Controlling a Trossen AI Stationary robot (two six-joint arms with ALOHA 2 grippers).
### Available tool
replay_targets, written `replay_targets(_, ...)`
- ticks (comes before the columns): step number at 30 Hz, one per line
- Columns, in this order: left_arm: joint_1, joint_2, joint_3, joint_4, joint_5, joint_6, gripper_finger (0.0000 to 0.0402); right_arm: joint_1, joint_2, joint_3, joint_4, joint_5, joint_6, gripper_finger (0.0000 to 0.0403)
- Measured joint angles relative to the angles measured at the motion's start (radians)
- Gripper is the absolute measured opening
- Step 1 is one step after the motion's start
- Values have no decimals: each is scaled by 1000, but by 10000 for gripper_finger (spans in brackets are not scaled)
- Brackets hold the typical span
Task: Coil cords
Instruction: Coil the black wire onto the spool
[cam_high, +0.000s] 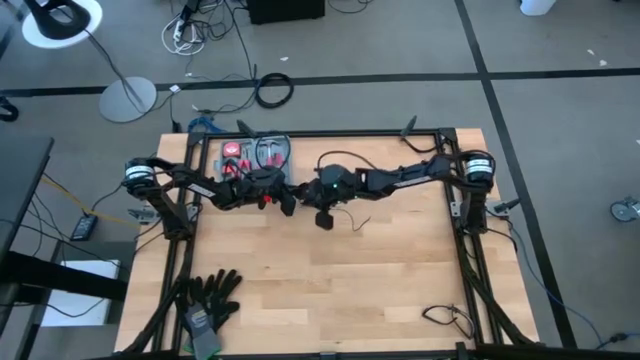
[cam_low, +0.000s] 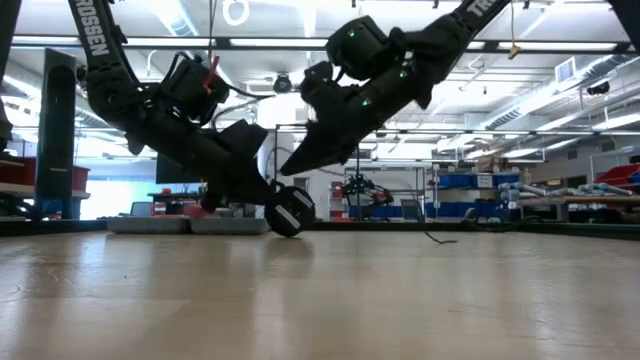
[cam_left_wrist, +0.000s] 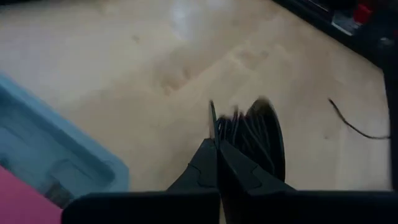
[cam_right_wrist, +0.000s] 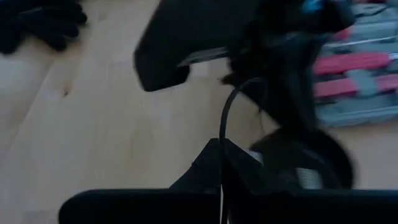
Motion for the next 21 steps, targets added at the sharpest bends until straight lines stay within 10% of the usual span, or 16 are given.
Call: replay_targets(21, 0, 1, -2, -3, 81, 1, 0, -60, -88, 0, -282, 173, 14, 0)
